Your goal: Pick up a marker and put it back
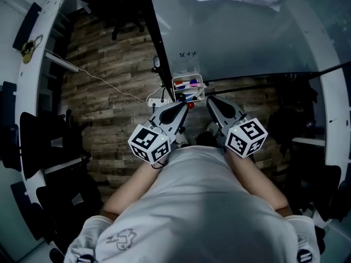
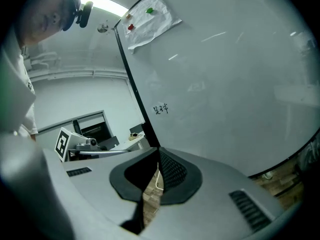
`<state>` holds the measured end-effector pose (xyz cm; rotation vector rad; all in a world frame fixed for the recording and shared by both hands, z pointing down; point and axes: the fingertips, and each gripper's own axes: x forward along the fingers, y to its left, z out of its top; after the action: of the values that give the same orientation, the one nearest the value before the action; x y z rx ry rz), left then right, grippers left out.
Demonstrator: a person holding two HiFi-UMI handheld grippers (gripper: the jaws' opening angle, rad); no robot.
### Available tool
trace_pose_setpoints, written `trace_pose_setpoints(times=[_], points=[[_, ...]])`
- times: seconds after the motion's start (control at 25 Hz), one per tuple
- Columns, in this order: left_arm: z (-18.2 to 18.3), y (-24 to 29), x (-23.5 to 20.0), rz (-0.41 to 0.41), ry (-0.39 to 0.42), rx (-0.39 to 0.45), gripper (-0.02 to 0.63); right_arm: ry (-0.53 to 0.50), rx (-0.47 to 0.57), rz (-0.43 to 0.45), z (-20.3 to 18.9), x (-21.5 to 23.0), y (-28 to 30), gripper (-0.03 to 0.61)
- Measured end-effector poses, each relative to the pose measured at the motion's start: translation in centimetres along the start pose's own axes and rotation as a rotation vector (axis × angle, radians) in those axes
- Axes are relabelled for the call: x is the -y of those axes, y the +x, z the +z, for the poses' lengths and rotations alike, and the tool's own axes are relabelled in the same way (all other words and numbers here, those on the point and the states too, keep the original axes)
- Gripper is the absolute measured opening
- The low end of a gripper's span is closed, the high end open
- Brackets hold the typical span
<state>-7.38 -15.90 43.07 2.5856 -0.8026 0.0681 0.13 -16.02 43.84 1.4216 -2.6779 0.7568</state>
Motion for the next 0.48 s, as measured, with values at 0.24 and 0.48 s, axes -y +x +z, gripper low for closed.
trace_pose_setpoints(times=[0.24,0.48], points=[[-0.6,1.4,-1.0,-0.009,-0.006,-0.046,0.005,0.047,-0.020,-0.013,-0.7,1.9,1.5,0.012],[-1.1,3.4,-2.2,0.015,-0.019,-0.076,0.005,0.063,-0.042,-0.026,-1.2,4.2,2.2,0.014]])
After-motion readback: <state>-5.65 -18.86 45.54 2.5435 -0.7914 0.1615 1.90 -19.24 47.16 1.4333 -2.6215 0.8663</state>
